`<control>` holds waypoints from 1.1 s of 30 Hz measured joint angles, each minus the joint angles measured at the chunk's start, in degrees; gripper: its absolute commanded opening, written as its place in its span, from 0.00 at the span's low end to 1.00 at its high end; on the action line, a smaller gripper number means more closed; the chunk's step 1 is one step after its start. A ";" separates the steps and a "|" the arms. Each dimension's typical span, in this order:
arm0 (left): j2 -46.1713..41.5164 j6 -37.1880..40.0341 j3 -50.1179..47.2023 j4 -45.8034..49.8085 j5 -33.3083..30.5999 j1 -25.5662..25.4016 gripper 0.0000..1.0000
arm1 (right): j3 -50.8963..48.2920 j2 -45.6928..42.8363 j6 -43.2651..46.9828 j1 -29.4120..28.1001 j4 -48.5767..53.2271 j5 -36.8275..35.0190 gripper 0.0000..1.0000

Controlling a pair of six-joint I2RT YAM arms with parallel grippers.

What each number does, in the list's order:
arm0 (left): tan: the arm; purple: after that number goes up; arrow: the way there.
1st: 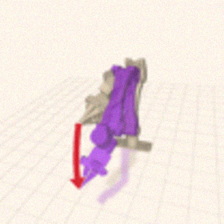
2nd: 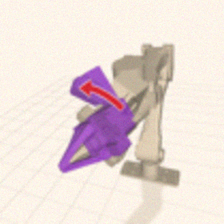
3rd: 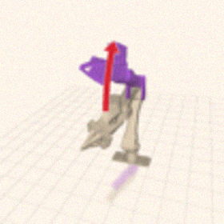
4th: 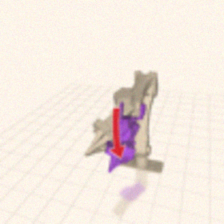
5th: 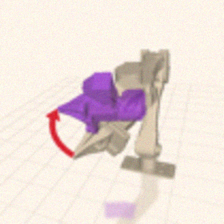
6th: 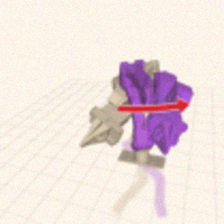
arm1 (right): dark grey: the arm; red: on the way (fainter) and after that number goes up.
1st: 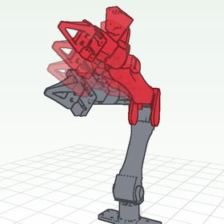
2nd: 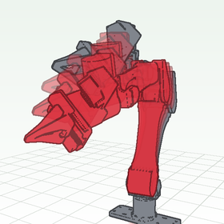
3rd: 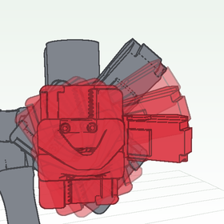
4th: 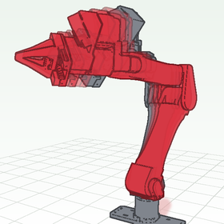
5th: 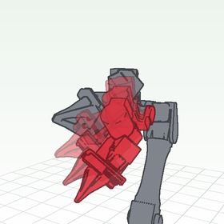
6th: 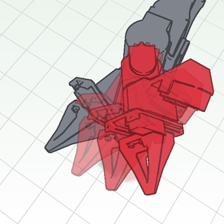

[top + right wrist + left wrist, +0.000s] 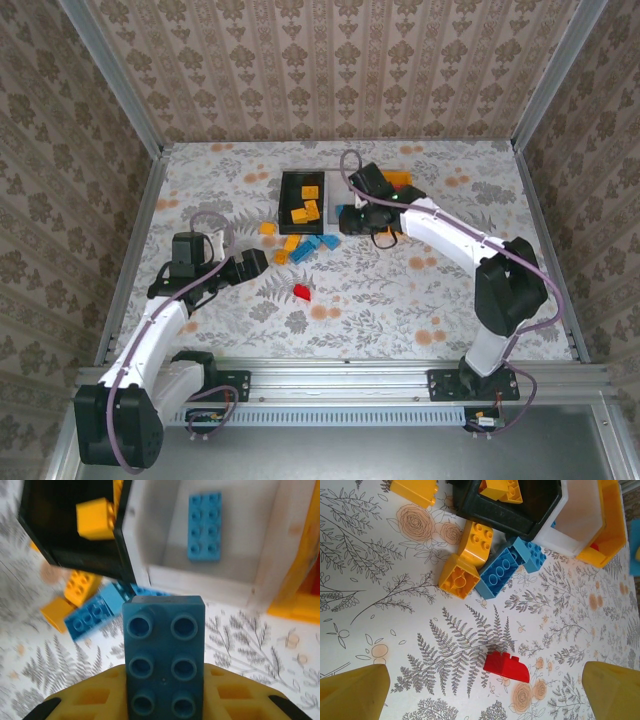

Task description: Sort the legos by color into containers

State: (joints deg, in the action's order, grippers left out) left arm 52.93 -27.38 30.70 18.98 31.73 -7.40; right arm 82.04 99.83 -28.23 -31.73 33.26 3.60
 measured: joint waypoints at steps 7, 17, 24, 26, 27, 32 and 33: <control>0.11 -0.02 0.00 -0.22 0.02 0.00 1.00 | 11.76 7.37 0.02 2.36 1.97 1.55 0.28; 0.31 -2.23 -0.92 -3.52 3.76 0.07 1.00 | 27.47 22.95 1.46 5.40 7.34 1.62 0.29; 1.53 -4.85 -1.57 -6.88 7.37 0.83 1.00 | 31.01 27.63 1.46 5.97 8.94 1.64 0.32; 1.75 -5.20 -1.57 -7.10 7.76 1.14 1.00 | 31.19 28.33 1.46 5.97 9.05 1.66 0.34; 1.77 -5.25 -1.57 -7.08 7.80 1.16 1.00 | 31.19 28.57 1.46 5.97 9.05 1.66 0.35; 1.77 -5.25 -1.57 -7.06 7.76 1.46 1.00 | 31.19 29.22 1.51 5.99 9.27 2.05 0.43; 1.77 -5.25 -1.57 -7.04 7.74 1.46 1.00 | 31.19 29.22 1.51 5.99 9.25 2.12 0.45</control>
State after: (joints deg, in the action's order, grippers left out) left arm 54.70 -32.62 29.12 11.94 39.46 -5.93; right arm 113.23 129.05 -26.72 -25.74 42.50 5.72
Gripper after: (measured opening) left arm 0.997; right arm 0.425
